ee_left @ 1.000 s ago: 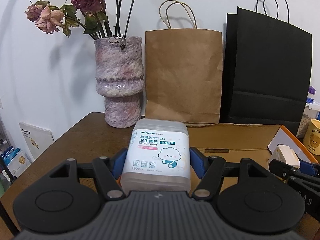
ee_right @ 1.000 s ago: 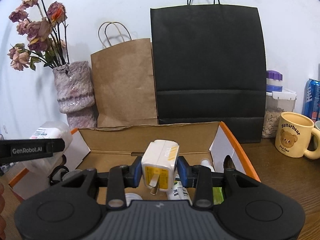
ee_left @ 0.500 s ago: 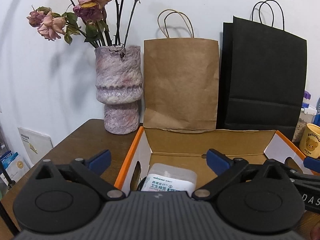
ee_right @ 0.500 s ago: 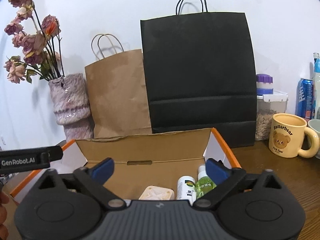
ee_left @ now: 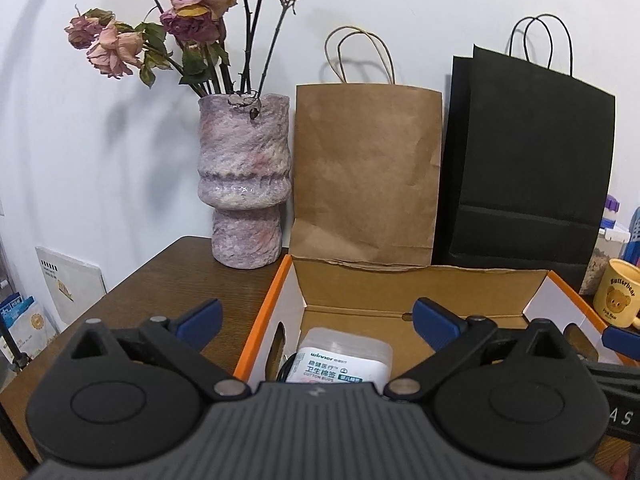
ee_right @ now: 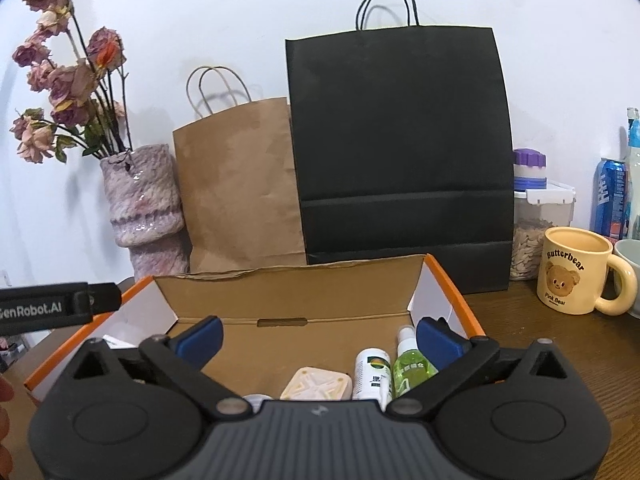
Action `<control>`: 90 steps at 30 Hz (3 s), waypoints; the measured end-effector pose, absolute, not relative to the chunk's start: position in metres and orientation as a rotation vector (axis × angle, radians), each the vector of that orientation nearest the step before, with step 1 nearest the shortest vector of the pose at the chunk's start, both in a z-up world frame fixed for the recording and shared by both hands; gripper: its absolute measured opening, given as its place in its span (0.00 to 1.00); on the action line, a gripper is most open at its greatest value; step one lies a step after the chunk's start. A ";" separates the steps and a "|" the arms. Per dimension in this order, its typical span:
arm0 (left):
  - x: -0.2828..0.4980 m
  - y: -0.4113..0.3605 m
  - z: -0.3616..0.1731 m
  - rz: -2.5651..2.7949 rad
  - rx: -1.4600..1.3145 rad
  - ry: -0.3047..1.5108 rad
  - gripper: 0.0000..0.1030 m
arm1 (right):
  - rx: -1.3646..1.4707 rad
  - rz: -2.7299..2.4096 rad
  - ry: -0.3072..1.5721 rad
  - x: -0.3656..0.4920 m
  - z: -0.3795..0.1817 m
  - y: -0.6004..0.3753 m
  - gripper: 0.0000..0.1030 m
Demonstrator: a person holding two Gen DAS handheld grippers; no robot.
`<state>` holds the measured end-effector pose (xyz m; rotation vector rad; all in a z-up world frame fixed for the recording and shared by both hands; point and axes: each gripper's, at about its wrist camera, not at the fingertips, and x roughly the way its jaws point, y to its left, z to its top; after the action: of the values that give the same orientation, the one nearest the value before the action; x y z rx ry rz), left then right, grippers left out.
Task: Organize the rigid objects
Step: 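Withdraw both open tools from the box toward the remaining table items, then close the right tool on the coiled black braided cable with pink ties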
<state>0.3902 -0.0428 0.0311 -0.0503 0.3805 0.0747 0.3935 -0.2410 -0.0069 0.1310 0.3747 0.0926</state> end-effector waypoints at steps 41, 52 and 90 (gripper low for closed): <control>0.271 -0.023 0.016 0.024 -0.007 0.383 1.00 | 0.058 0.093 0.395 0.258 -0.012 -0.261 1.00; 0.236 -0.006 0.001 0.029 0.025 0.452 1.00 | 0.044 0.117 0.460 0.225 -0.022 -0.254 1.00; 0.223 0.005 -0.003 0.013 0.013 0.505 1.00 | 0.020 0.190 0.694 0.268 -0.050 -0.210 0.93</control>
<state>0.2233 0.0047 -0.0028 0.0130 0.5049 0.0129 0.2678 -0.2100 -0.0498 0.0200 0.6935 0.1902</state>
